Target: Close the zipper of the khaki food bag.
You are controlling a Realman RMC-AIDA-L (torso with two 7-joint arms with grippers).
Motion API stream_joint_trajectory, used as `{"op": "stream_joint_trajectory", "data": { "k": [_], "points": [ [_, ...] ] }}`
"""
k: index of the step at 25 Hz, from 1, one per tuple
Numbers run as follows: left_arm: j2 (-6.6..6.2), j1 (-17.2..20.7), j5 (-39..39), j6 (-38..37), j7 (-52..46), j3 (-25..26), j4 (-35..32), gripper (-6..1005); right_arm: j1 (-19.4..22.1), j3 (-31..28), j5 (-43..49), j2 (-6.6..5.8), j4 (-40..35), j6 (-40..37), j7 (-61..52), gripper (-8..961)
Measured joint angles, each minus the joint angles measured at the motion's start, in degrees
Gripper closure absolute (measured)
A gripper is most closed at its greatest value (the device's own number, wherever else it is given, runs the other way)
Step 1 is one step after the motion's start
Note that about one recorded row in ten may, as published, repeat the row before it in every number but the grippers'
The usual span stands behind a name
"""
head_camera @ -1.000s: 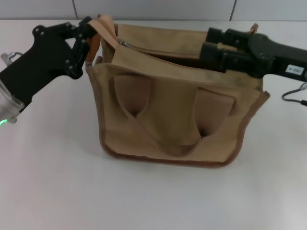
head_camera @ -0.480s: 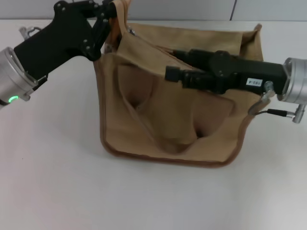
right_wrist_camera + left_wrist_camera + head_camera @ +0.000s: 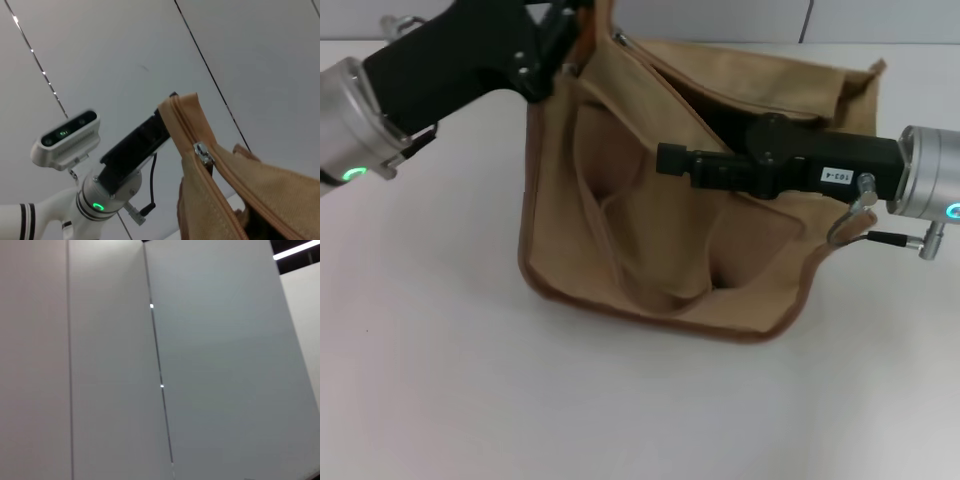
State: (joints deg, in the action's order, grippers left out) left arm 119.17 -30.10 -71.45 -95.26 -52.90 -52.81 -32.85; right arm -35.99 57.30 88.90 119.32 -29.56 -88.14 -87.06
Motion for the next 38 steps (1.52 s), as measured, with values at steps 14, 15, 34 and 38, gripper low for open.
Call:
{"op": "stream_joint_trajectory", "data": {
  "k": [14,15,34,38],
  "points": [
    [-0.03,11.11,8.26,17.67,-6.22,-21.44,-26.37,978,0.14,-0.06,-6.66,0.29,4.55,-3.53,12.83,187],
    [-0.05,11.22,8.27,17.89,-6.86,-21.45,-26.63,977,0.30,-0.11,-7.08,0.26,4.54,-3.75,13.34,187],
    [-0.61,12.89,1.10,20.24,-27.84,-19.57,-41.45,973,0.28,-0.48,-8.59,0.14,4.22,-5.66,13.97,187],
    [-0.52,13.05,0.95,20.11,-27.92,-19.97,-41.74,972,-0.10,-0.16,-10.24,0.13,4.09,-7.84,14.29,187]
  ]
}}
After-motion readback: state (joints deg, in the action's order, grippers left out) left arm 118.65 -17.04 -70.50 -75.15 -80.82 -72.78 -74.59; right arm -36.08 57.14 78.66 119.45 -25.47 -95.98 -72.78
